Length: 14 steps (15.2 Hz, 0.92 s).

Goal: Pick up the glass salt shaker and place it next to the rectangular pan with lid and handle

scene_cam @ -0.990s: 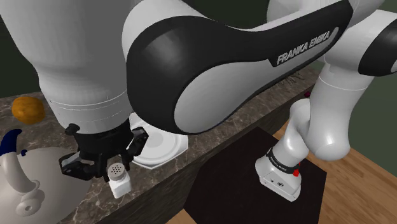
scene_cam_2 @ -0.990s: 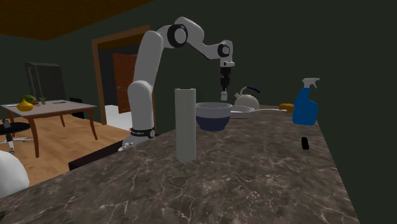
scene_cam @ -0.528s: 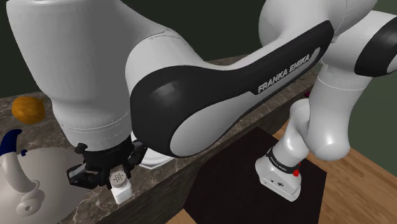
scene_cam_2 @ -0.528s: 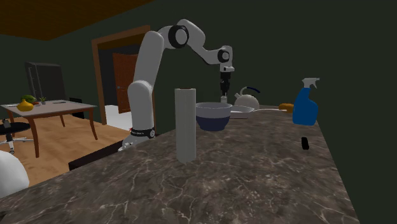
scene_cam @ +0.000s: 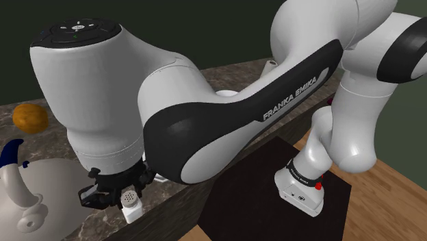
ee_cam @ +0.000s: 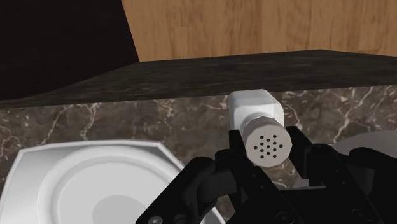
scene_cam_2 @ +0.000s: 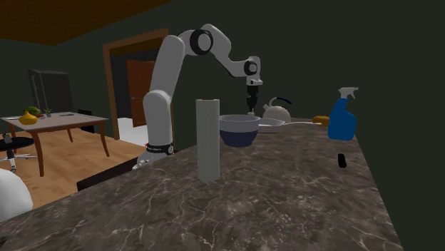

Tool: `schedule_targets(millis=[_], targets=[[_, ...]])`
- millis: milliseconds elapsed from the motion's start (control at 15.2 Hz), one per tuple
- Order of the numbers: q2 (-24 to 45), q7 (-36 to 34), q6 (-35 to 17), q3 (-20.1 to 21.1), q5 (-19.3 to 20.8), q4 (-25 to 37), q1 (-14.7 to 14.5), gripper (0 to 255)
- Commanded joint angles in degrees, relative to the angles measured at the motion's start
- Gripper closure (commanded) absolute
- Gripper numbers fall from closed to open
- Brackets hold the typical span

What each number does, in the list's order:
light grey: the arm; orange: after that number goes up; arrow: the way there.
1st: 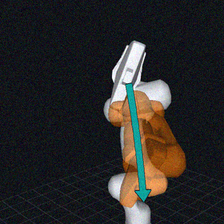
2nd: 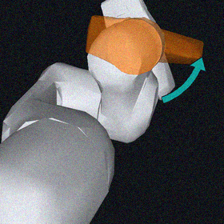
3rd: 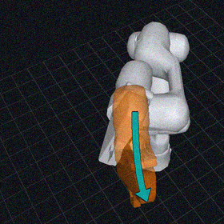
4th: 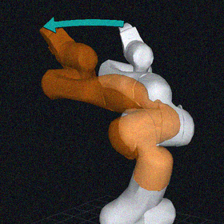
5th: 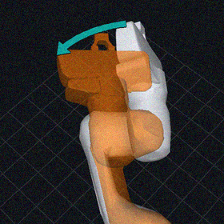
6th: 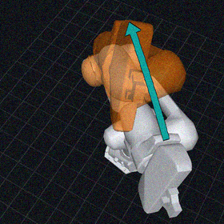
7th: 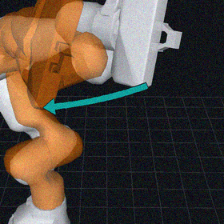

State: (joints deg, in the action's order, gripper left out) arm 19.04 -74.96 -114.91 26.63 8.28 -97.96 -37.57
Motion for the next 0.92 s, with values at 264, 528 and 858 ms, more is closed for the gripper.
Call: schedule_targets(millis=[264, 528, 858], targets=[[0.01, -0.01, -0.10, 0.00, 0.01, -0.08, 0.00, 0], [0.01, -0.01, -0.10, 0.00, 0.01, -0.08, 0.00, 0], [-1.75, 0.70, 6.51, 0.42, -1.04, 4.97, 0.12, 0]])
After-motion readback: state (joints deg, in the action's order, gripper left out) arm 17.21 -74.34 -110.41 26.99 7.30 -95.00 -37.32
